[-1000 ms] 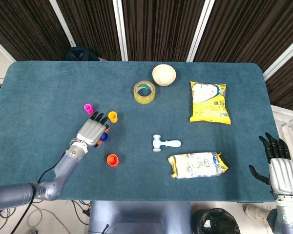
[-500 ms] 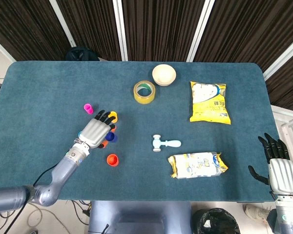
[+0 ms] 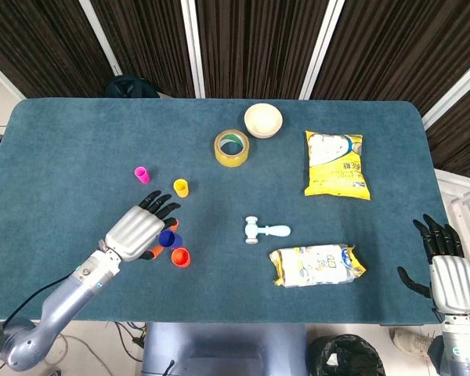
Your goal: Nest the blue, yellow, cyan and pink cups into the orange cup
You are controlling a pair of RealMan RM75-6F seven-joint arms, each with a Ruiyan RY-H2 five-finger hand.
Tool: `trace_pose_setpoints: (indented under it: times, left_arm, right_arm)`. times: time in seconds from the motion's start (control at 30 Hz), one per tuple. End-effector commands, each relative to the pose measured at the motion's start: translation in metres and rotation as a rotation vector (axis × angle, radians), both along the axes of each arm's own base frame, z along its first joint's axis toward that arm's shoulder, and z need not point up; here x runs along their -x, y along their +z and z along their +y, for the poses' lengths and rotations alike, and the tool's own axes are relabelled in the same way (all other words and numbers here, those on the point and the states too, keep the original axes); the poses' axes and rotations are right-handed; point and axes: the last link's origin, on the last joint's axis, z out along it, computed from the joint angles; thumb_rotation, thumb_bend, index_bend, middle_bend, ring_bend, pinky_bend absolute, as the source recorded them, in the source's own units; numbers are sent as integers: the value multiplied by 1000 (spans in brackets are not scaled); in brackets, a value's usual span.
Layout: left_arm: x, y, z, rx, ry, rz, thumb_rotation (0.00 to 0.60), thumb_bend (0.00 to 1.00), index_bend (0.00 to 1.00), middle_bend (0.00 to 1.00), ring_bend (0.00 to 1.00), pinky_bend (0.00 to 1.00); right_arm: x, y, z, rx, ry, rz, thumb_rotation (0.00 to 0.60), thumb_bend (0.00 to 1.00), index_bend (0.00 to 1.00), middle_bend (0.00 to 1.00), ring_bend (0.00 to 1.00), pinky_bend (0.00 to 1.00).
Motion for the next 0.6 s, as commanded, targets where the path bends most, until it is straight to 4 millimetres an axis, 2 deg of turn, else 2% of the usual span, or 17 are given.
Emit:
trace_pose_setpoints:
  times: [0.03, 0.3, 0.6]
  left_arm:
    - [10, -1, -4, 28, 19, 13, 600, 291, 399, 134, 0, 11]
    - [19, -17, 0, 77, 16, -19, 600, 286, 388, 137, 0, 11]
    - [19, -30, 6, 90, -8, -29, 600, 286, 388, 138, 0, 11]
  right_arm:
    - [0, 0, 0, 1, -3, 0, 600, 325, 106, 44, 96, 3]
    - [1, -1, -1, -2, -5, 2, 600, 324, 106, 44, 96, 3]
    - [1, 2, -1, 9, -7, -4, 600, 324, 106, 44, 96, 3]
